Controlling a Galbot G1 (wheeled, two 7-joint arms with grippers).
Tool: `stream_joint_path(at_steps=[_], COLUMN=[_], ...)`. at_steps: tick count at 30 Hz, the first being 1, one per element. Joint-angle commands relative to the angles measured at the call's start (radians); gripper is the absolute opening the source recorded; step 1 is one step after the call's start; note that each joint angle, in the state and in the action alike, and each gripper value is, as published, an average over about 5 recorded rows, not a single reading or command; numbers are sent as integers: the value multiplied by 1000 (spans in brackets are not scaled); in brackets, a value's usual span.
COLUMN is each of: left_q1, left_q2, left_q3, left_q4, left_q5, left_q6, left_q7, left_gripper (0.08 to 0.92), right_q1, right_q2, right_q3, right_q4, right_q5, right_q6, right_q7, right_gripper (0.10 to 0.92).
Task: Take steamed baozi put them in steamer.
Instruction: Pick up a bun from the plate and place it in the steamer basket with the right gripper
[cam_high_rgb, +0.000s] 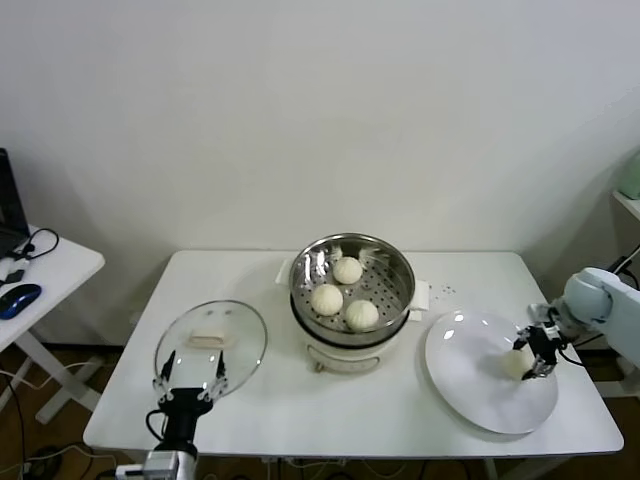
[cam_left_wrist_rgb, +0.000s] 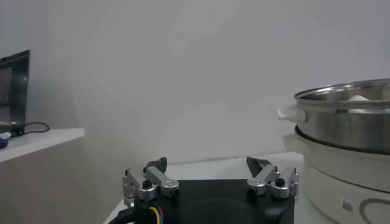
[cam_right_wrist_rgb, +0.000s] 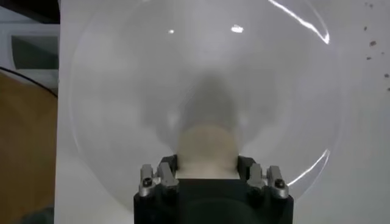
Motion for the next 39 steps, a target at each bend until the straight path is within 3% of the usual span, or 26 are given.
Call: stream_joint_path(at_steps=[1, 13, 19, 32, 39], left_q1=[-2, -2, 1, -13, -9], left_q2=[1, 1, 0, -2, -4], left_q3=[3, 8, 16, 41, 34], left_q4=[-4, -24, -33, -43, -40], left_q5=[2, 2, 3, 19, 18], left_q6=[3, 6, 5, 12, 9], left_q7=[0, 0, 0, -4, -5], left_gripper=[823, 823, 823, 823, 823], right_q1=[258, 820, 912, 820, 722], right_q2=[13, 225, 344, 493, 550], right_q3=[-174, -656, -771, -781, -756], right_q4=[11, -19, -21, 38, -27], right_q5=[228, 834, 1007, 1040, 919], right_q6=[-62, -163, -185, -221, -202], right_q7=[2, 47, 64, 138, 121], right_gripper=[641, 645, 645, 645, 641])
